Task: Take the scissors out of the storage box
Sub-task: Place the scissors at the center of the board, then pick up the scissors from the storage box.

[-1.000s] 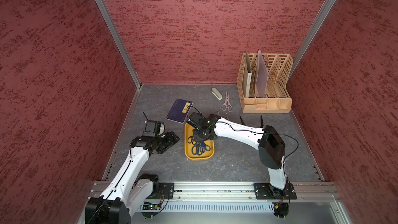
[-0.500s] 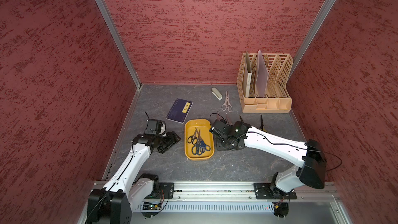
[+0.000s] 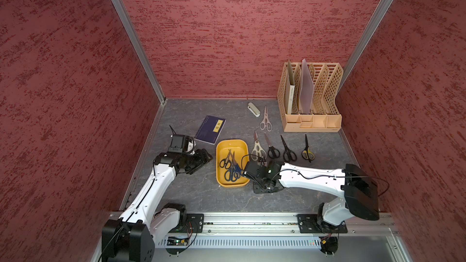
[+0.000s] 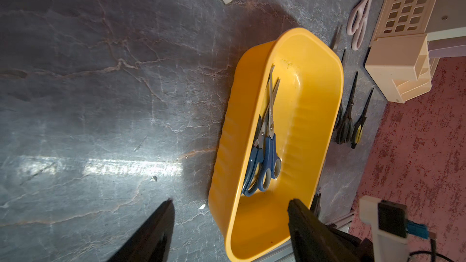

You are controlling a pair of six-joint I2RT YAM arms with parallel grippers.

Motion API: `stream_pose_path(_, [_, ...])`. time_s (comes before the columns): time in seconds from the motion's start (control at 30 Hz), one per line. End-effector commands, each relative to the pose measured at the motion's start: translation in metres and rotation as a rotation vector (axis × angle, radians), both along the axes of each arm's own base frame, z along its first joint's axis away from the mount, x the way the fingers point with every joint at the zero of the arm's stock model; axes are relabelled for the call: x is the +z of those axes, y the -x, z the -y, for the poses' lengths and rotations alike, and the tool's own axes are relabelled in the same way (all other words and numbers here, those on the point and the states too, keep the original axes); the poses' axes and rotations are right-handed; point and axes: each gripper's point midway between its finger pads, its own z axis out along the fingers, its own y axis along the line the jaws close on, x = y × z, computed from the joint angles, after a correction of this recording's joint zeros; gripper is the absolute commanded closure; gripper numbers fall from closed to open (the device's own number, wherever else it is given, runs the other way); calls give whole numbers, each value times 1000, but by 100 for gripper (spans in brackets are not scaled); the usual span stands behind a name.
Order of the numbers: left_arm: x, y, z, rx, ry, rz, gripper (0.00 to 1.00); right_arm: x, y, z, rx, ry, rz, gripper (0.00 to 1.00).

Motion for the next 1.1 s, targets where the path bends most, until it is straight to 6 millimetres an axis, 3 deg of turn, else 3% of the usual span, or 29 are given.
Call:
stream_pose_path(0.0, [8,4,0,-14,-5,12,25,-9,-5,-17,-56,-53,15,100])
stream_pose_path(0.2, [8,8,-2,-6,-11,11,25,-25,-7,-25,-64,-23,-11,98])
stream_pose_path(0.43, [5,8,-2,6,-5,10,25,-26,-4,-21,-90,3,-27,77])
stream_pose_path(0.53, [4,7,-1,9,-1,12,25,-12,-7,-18,-84,4,-5,72])
stream_pose_path(0.73, [4,3,-1,7,-1,19,25,36,-15,-15,-19,-12,64,65])
stream_pose_path(0.9, [1,-1,-1,10,-3,24,25,64,-25,-42,119,-38,89,65])
stream_pose_path(1.07, [-3,-5,0,10,1,24,25,67,-38,-79,238,-62,104,68])
